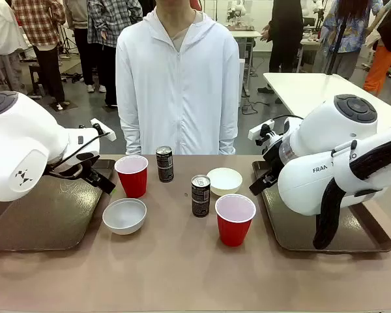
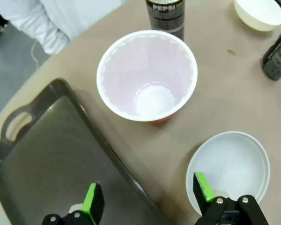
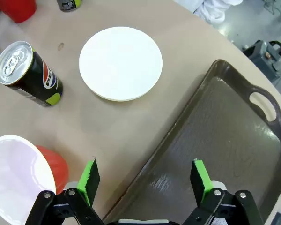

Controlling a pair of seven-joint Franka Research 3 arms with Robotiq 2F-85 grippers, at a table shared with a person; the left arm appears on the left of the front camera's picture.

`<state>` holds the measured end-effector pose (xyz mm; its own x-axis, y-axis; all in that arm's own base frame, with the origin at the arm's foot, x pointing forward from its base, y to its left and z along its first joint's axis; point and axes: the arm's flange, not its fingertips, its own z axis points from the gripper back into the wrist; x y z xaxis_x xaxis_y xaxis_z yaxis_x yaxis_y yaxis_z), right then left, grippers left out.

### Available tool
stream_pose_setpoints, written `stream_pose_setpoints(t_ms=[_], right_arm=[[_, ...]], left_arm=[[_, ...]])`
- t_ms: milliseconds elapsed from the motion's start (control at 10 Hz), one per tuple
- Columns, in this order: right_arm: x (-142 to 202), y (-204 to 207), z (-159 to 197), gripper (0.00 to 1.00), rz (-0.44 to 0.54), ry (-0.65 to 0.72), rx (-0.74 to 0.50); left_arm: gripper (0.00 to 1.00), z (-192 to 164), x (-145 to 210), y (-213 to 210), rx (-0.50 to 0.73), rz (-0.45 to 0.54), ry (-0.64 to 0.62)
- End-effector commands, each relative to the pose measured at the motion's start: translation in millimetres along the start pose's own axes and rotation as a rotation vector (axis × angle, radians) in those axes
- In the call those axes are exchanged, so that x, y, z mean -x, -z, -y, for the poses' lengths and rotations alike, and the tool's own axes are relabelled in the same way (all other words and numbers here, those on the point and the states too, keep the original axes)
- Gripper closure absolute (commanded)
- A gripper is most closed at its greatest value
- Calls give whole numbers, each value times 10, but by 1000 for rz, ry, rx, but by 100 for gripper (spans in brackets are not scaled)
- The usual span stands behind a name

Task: Prepare tableware on both trays.
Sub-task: Pick up a Picnic Bowl from the table and place it on a Handle tray.

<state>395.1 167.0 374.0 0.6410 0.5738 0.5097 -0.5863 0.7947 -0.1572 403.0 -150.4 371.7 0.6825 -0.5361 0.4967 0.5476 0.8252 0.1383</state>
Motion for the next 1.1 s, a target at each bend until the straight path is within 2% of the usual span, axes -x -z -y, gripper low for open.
stream_pose_setpoints(t_ms=[0,1000], right_arm=[[0,0,0,0,0,0,0],[0,0,0,0,0,0,0]], left_arm=[[0,1,0,0,0,0,0],[0,1,0,0,0,0,0]])
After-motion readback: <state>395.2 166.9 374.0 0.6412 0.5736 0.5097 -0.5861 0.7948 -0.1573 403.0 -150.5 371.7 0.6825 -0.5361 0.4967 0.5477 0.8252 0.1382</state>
